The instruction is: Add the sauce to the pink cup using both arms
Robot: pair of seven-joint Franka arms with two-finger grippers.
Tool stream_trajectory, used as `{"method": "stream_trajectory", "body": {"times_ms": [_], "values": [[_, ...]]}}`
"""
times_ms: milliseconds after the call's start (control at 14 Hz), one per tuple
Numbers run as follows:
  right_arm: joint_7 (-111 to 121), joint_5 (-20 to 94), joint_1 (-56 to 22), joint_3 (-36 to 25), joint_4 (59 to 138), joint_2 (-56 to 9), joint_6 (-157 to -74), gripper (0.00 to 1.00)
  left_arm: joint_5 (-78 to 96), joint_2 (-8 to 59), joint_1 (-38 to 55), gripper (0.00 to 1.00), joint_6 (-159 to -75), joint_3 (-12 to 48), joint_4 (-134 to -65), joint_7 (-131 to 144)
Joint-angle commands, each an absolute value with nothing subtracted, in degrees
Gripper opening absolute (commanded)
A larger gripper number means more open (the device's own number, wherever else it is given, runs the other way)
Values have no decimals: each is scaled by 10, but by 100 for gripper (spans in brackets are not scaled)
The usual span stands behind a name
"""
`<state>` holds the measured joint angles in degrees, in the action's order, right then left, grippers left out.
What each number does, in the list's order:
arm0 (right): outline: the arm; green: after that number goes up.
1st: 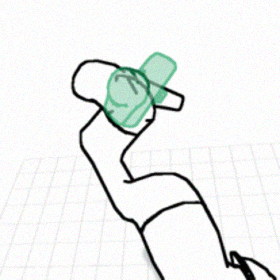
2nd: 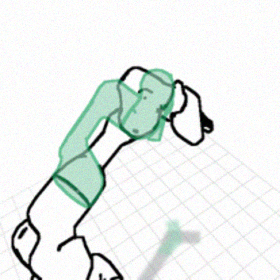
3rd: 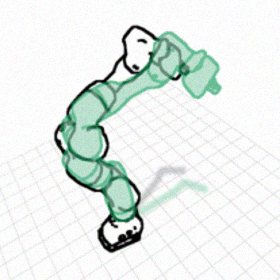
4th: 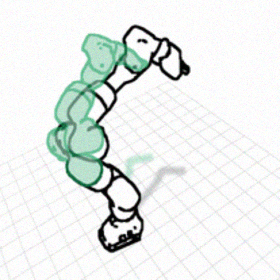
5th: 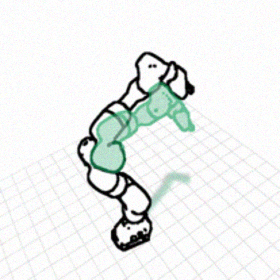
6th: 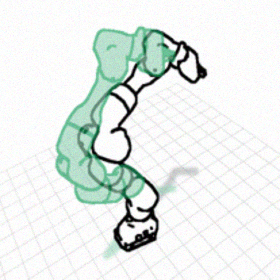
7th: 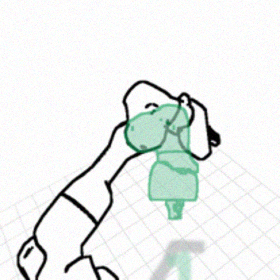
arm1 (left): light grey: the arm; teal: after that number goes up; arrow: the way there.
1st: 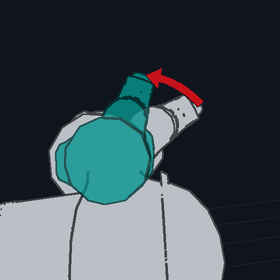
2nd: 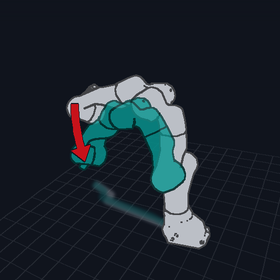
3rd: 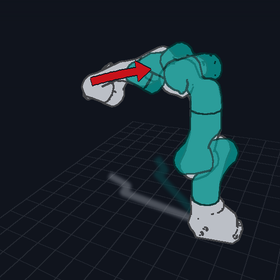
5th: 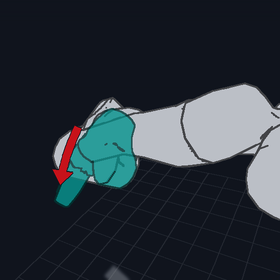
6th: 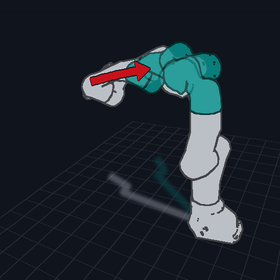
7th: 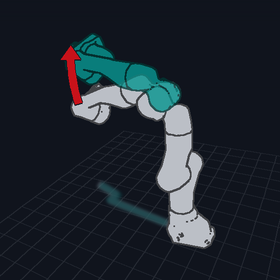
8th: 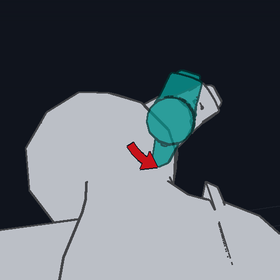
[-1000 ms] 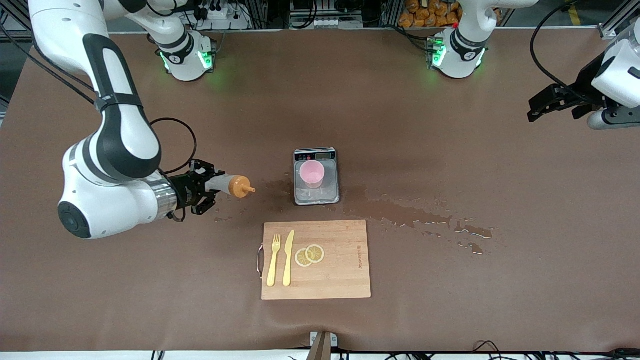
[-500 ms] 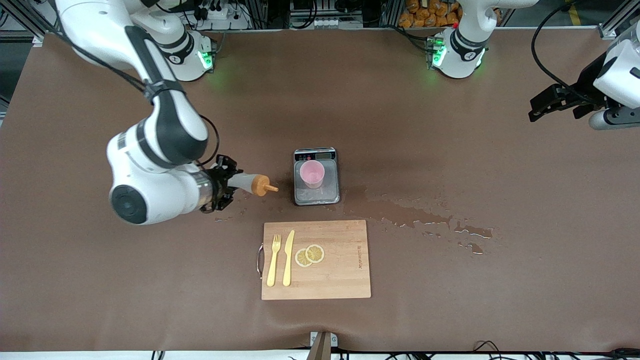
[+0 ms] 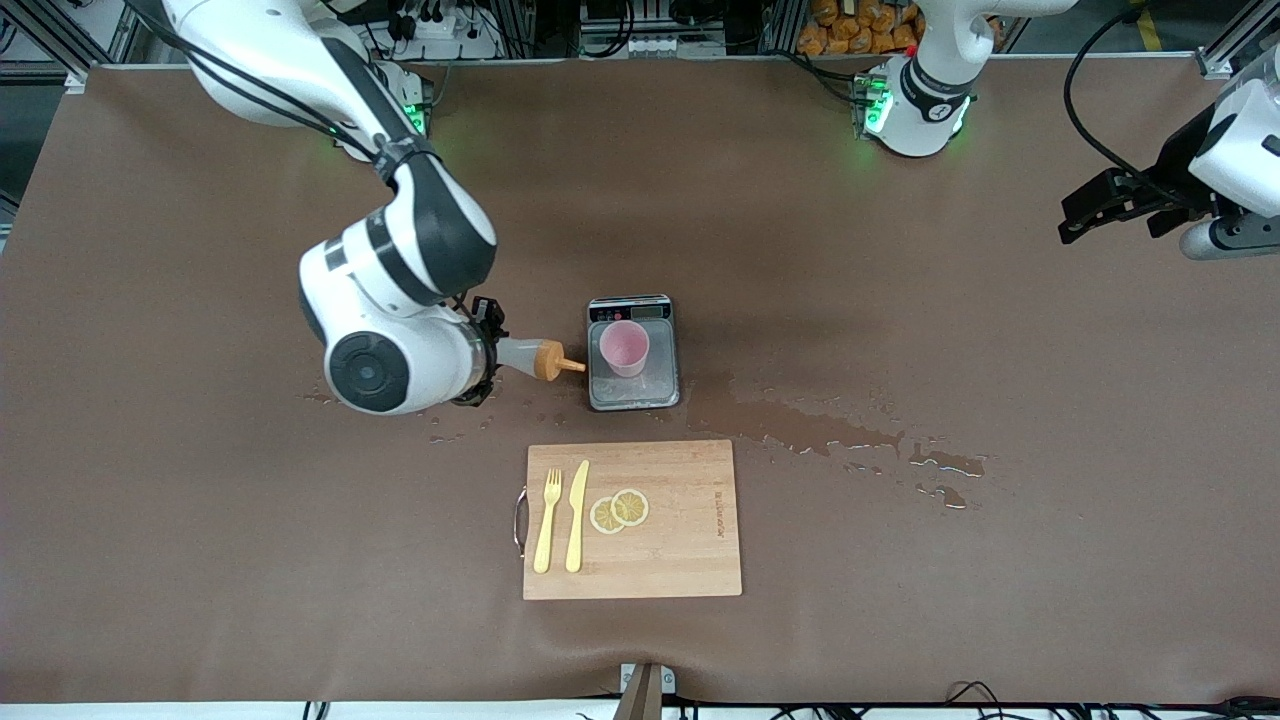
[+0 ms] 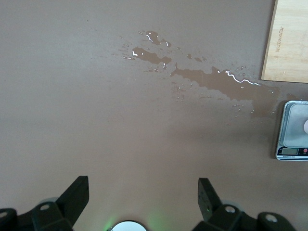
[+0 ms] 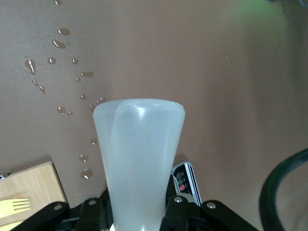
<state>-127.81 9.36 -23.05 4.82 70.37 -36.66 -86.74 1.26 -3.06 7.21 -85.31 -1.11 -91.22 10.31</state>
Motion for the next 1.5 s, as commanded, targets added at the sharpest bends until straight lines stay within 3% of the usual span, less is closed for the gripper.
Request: {"method": "stream_trajectory", "body": {"times_ms": [0,500,1071,1429], "values": [[-1295,65,-257,44,713,-361,-865,36,21,-33,68,100,-846,-11,-910,103],[-1325,-60,-317,44,751,-376,-860,36,21,-33,64,100,-846,-11,-909,103],[-1329,-80,-325,44,751,-385,-856,33,21,-32,63,100,-846,-11,-910,102],[-1327,-81,-327,44,751,-385,-855,19,21,-29,63,100,-846,-11,-910,100]]}}
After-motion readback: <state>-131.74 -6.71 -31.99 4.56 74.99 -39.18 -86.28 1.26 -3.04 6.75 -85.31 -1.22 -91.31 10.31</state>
